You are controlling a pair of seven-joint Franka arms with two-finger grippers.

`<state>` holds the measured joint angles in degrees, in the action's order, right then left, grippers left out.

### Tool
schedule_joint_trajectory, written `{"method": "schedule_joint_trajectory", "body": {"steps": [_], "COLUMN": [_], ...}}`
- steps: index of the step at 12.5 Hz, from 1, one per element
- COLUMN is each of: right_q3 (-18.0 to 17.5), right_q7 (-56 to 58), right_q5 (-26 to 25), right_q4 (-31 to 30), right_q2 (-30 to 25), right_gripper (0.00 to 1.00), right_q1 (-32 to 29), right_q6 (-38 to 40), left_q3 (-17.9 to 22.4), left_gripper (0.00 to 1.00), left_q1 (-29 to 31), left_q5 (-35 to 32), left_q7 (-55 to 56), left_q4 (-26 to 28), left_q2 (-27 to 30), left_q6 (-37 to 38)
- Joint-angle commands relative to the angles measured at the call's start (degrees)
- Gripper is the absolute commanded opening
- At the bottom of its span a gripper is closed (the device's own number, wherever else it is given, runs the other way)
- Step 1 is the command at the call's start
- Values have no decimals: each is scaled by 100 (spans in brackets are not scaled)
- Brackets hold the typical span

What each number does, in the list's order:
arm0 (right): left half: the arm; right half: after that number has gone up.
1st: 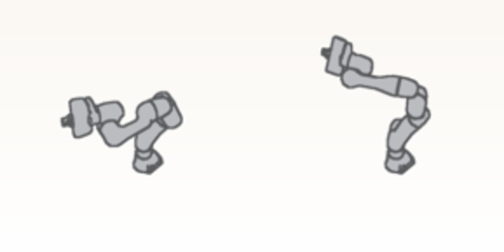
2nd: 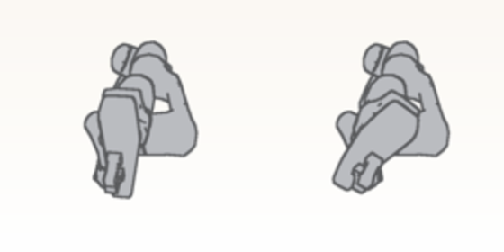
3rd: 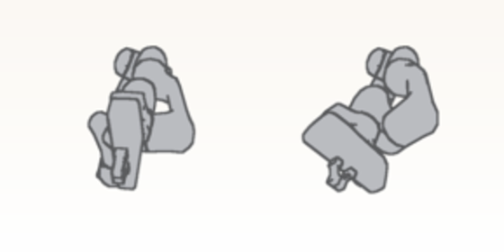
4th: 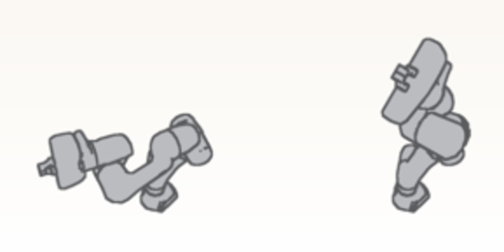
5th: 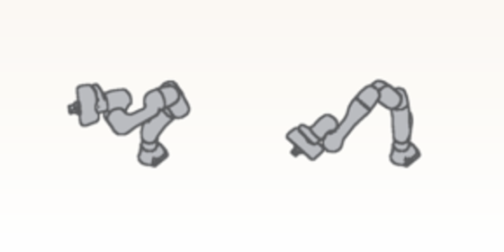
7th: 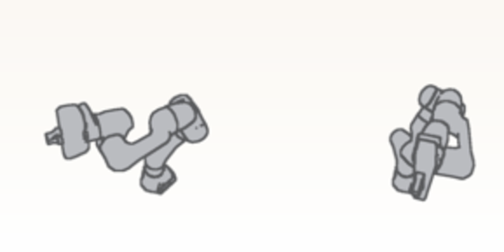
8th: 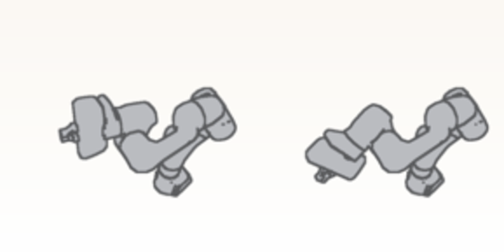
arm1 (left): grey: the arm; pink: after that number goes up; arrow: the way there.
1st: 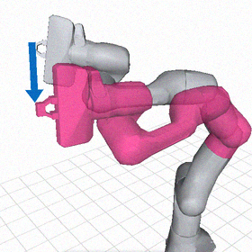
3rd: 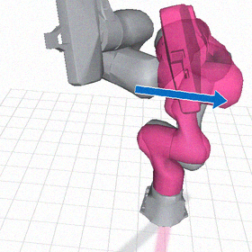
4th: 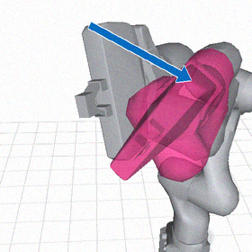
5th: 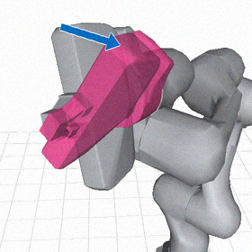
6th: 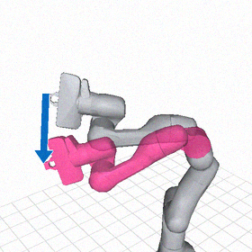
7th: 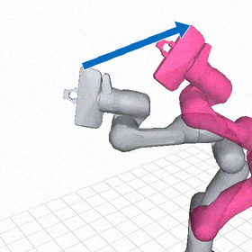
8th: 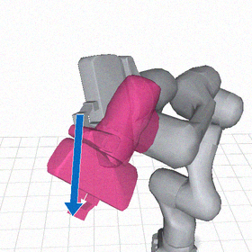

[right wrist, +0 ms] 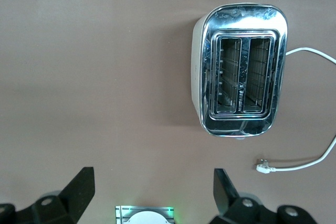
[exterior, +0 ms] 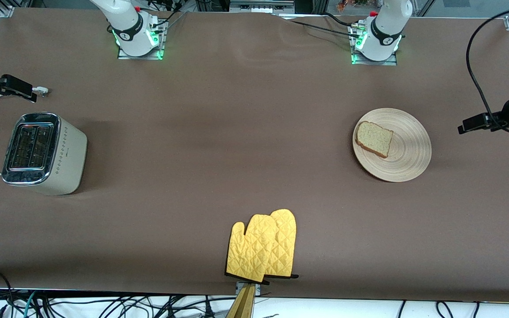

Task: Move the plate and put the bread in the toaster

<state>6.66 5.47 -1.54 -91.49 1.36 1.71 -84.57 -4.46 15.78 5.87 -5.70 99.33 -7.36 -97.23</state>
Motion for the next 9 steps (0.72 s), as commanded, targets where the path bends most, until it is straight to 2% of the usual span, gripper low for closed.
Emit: {"method": "schedule_joint_trajectory", "body": {"steps": [1, 5, 9], "right_q3": [19, 19, 28], "right_q7": [95, 95, 95], "right_q5": [93, 93, 93], "right_q4": [18, 18, 18], "right_q2": [-13, -4, -4], "right_gripper": [100, 100, 100], "right_q1": [-22, -22, -22], "right_q6": [72, 90, 90], "left_q3": [-55, -55, -55], "left_gripper": [100, 100, 100], "left_q1": [600, 1321, 1665], "left_q5": [605, 1441, 1732], "left_q7": [-1149, -3047, -4121], "left_q4": [148, 156, 183], "left_q2": [-562, -1591, -2373], "left_q6": [-252, -253, -261]}}
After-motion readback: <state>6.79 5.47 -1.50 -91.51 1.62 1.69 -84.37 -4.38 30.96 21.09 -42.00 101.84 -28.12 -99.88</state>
